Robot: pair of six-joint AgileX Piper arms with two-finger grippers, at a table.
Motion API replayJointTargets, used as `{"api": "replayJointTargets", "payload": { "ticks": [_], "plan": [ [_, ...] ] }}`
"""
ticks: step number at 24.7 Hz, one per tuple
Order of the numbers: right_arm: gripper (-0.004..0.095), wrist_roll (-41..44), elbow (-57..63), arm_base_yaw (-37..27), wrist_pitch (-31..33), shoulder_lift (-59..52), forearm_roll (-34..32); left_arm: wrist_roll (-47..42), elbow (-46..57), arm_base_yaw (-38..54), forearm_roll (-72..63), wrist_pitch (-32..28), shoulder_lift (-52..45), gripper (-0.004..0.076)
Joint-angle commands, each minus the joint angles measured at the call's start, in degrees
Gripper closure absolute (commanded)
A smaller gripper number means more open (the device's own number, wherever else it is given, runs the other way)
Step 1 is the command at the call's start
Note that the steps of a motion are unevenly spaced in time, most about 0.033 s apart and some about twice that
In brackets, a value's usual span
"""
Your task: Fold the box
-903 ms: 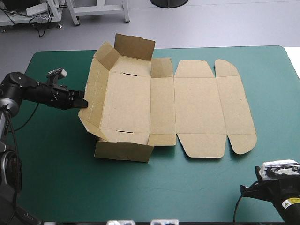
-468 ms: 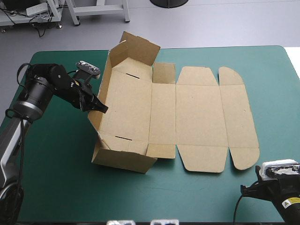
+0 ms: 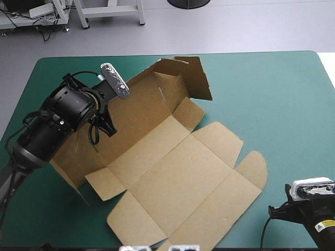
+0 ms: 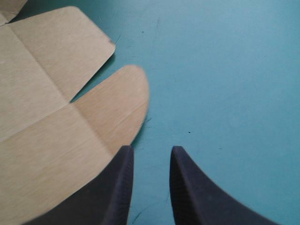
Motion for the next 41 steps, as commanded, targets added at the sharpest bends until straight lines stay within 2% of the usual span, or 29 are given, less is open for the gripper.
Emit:
{"api": "replayJointTargets", "payload": {
  "ticks": [1, 7, 15, 18, 20, 27, 32, 36, 41],
  "plan": [
    [0.0656, -0.2, -1.4, 0.2, -4.3, 0.7, 1.0, 0.1, -2.0, -1.8, 7.2, -5.2, -2.0, 0.0734],
    [0.0656, -0.2, -1.4, 0.2, -5.8, 0.7, 2.4, 1.3, -2.0, -2.2, 6.7, -11.1, -2.0, 0.0734],
    [0.0656, 1.5, -1.5, 0.2, -7.7, 0.7, 2.4, 6.9, -2.0, -7.2, 5.8, -13.1, -1.9, 0.0734],
    [0.0692, 1.5, -2.2, 0.2, -7.9, 0.7, 2.2, 10.1, -2.0, -11.3, 3.8, -14.5, -1.8, 0.0734],
    [0.0720, 1.5, -2.8, 0.2, -8.2, 0.7, 1.9, 11.6, -2.0, -13.9, 4.1, -14.4, -1.4, 0.0734],
    [0.0723, 3.1, -3.8, 0.2, -8.5, 0.7, 1.5, 14.6, 0.9, -20.9, 4.1, -14.3, -1.6, 0.0734],
    [0.0723, 8.6, -4.6, 0.2, -10.2, 1.0, -2.0, 16.0, 3.8, -22.6, 6.5, -14.1, -8.5, 0.0734],
    [0.0723, 8.5, -10.4, 0.2, -9.8, 5.9, -3.9, 15.5, 3.8, -22.6, 3.8, -15.5, -14.0, 0.0734],
    [0.0723, 8.5, -17.0, 0.2, -11.7, 15.6, -3.8, 15.7, 3.8, -22.5, 5.8, -15.2, -10.6, 0.0734]
  ]
}}
